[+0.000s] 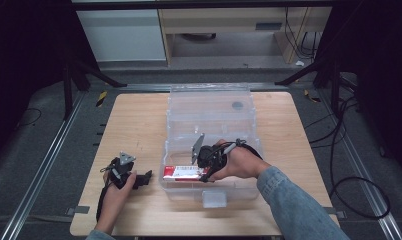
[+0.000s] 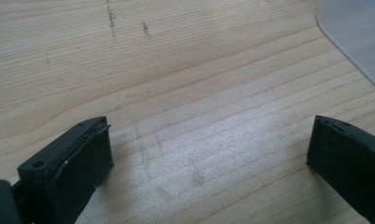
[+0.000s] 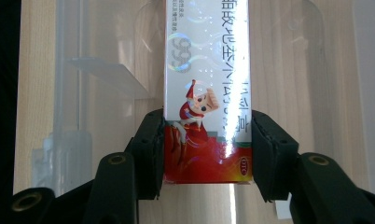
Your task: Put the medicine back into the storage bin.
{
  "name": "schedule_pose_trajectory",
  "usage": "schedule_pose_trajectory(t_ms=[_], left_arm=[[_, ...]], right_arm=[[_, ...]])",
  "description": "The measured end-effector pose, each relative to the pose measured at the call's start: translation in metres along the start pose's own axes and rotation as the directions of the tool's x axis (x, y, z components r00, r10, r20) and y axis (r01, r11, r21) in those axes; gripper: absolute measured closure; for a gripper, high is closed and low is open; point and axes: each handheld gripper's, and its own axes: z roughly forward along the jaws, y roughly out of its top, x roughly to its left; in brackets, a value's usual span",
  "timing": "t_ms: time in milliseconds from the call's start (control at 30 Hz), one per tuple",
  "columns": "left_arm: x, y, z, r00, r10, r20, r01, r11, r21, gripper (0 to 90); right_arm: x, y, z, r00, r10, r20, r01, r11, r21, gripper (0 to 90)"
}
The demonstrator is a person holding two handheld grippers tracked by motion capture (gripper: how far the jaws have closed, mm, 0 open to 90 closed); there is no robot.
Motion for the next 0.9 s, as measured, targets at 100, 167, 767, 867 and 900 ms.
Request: schedule_pose_trajectory(t_ms=[100,167,767,867,900], left_arm=[[0.0,0.0,0.0,1.0,0.0,0.0,0.0,1.0,0.0,0.0],[0.0,0.0,0.0,1.0,0.001,0.0,-0.001,1.0,0.0,0.0],[0.0,0.0,0.0,1.0,0.001,0.001,-0.001,1.0,0.0,0.0],[0.0,0.0,0.0,1.0,0.001,0.001,-0.001,1.0,0.0,0.0],[0.0,0.0,0.0,1.0,0.002,0.002,-0.002,1.0,0.0,0.0]], right_arm=[[0.0,0.0,0.003,1.0,-0.002,-0.003,0.002,1.0,0.004,51.3],[-0.001,0.0,0.004,1.0,0.003,-0.003,-0.003,1.0,0.01,51.3],[-0.003,0.0,0.014,0.9999,-0.009,0.006,0.009,0.999,0.032,51.1],[-0.004,0.0,0.017,0.9999,-0.012,0.008,0.012,0.999,0.042,51.1],[-0.004,0.0,0.018,0.9999,-0.009,0.006,0.008,0.999,0.046,51.1]])
